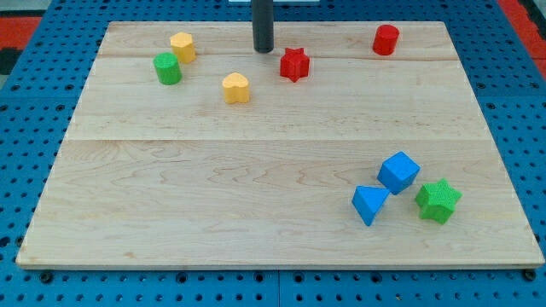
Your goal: Push the yellow hexagon into green circle
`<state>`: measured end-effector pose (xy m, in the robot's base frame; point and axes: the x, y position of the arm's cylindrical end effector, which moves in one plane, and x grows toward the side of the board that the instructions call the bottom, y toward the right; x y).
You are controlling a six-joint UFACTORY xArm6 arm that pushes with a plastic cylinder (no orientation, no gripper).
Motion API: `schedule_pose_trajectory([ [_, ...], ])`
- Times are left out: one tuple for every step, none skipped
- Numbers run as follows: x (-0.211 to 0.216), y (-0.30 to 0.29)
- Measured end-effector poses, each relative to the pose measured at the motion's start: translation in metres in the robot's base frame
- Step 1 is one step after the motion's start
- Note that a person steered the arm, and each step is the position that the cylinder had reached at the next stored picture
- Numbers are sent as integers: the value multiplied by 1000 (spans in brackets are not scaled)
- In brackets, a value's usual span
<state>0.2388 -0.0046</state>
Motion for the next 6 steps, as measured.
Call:
schedule_pose_trajectory([
  [30, 41],
  [79, 32],
  [77, 37],
  [2, 4],
  [-41, -110],
  [-46, -179],
])
